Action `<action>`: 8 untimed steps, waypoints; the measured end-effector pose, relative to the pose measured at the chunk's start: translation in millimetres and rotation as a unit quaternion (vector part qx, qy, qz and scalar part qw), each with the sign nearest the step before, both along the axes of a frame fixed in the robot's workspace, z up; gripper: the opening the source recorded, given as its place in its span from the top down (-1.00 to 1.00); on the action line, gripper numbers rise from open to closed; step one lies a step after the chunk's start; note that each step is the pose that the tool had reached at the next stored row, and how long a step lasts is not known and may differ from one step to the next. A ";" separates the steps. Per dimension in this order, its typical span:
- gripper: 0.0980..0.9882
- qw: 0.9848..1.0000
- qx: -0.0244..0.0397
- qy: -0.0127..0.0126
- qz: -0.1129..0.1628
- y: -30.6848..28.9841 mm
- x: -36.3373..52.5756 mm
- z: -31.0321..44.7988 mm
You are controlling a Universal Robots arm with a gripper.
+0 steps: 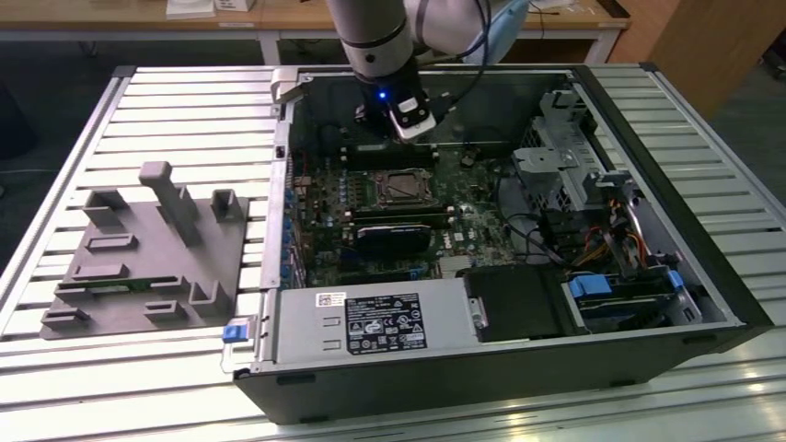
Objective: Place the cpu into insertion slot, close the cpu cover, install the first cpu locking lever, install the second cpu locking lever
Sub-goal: 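Install the first cpu locking lever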
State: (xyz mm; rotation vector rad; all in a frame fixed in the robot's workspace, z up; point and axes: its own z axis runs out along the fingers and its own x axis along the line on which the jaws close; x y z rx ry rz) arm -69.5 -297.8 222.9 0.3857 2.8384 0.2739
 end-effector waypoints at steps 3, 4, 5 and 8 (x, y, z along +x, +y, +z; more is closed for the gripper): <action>0.98 1.000 0.000 0.009 0.000 0.0 0.6 -0.1; 0.98 1.000 0.000 0.018 0.000 0.0 1.2 -0.3; 0.98 1.000 0.000 0.026 0.000 0.0 2.3 -0.5; 0.98 0.999 -0.002 0.053 0.000 0.0 7.5 -0.8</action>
